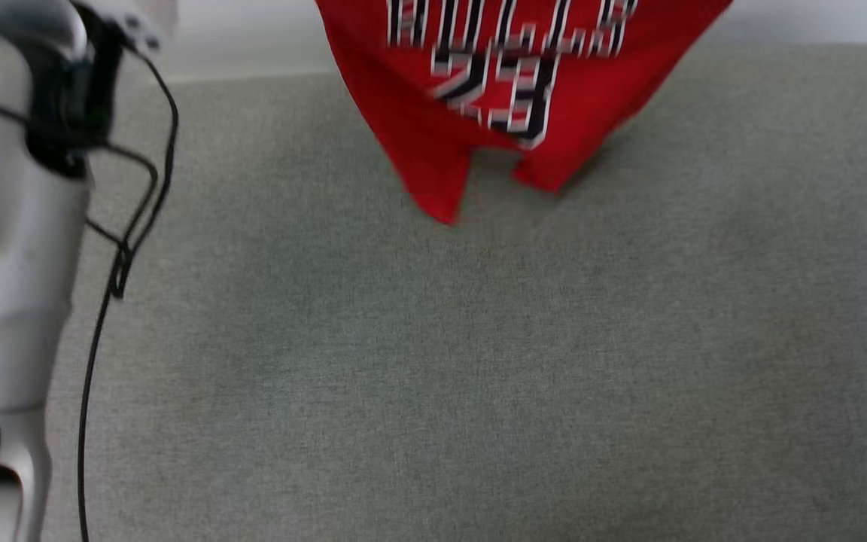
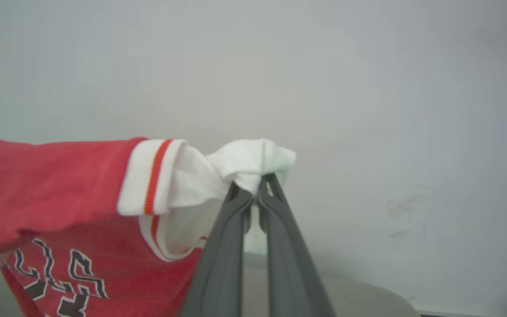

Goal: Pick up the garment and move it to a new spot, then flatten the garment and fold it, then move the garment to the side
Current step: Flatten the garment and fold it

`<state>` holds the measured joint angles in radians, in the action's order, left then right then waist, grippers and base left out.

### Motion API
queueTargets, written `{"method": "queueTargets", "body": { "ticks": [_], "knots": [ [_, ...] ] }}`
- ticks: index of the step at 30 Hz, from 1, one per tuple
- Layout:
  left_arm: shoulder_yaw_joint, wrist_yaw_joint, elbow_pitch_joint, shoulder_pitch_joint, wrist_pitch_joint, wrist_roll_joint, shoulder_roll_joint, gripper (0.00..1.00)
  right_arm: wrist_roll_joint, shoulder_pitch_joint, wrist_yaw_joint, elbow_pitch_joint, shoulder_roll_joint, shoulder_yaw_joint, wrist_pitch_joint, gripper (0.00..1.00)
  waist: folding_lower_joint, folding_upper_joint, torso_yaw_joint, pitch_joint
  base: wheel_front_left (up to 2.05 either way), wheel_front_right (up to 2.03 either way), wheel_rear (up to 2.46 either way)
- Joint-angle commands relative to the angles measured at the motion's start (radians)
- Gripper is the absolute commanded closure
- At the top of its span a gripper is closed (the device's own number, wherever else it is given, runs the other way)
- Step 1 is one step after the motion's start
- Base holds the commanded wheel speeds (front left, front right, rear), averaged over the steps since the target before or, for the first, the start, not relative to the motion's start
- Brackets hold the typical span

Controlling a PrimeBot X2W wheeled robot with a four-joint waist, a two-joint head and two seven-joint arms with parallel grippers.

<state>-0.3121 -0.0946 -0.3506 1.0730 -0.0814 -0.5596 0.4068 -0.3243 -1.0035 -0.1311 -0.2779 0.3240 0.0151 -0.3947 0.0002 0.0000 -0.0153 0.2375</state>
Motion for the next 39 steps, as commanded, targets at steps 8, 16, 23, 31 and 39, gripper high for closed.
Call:
{"method": "queueTargets", "body": {
  "ticks": [8, 16, 23, 31, 39],
  "knots": [
    [0.008, 0.048, -0.214, 0.327, 0.108, 0.056, 0.004, 1.00, 0.057, -0.359, 0.001, -0.197, 0.004, 0.060, 0.144, 1.00, -0.0002, 0.0000, 0.003, 0.170, 0.00, 0.00, 0.00],
    [0.018, 0.083, -0.349, 0.510, 0.169, 0.067, 0.021, 1.00, 0.073, -0.605, 0.001, -0.355, -0.003, 0.136, 0.231, 1.00, -0.0002, 0.0000, 0.001, 0.323, 0.00, 0.00, 0.00],
    [0.024, 0.112, -0.459, 0.540, 0.209, 0.044, 0.013, 1.00, 0.041, -0.666, 0.001, -0.468, -0.024, 0.200, 0.296, 1.00, -0.0002, 0.0000, -0.001, 0.402, 0.00, 0.00, 0.00],
    [0.034, 0.173, -0.621, 0.458, 0.273, -0.009, -0.023, 1.00, -0.042, -0.582, 0.001, -0.593, -0.032, 0.287, 0.371, 1.00, -0.0002, 0.0000, 0.008, 0.418, 0.00, 0.00, 0.00],
    [0.042, 0.214, -0.685, 0.232, 0.337, -0.055, -0.046, 1.00, -0.168, -0.304, 0.001, -0.636, -0.028, 0.366, 0.447, 1.00, -0.0002, 0.0000, 0.015, 0.322, 0.00, 0.00, 0.00]
  ]
}}
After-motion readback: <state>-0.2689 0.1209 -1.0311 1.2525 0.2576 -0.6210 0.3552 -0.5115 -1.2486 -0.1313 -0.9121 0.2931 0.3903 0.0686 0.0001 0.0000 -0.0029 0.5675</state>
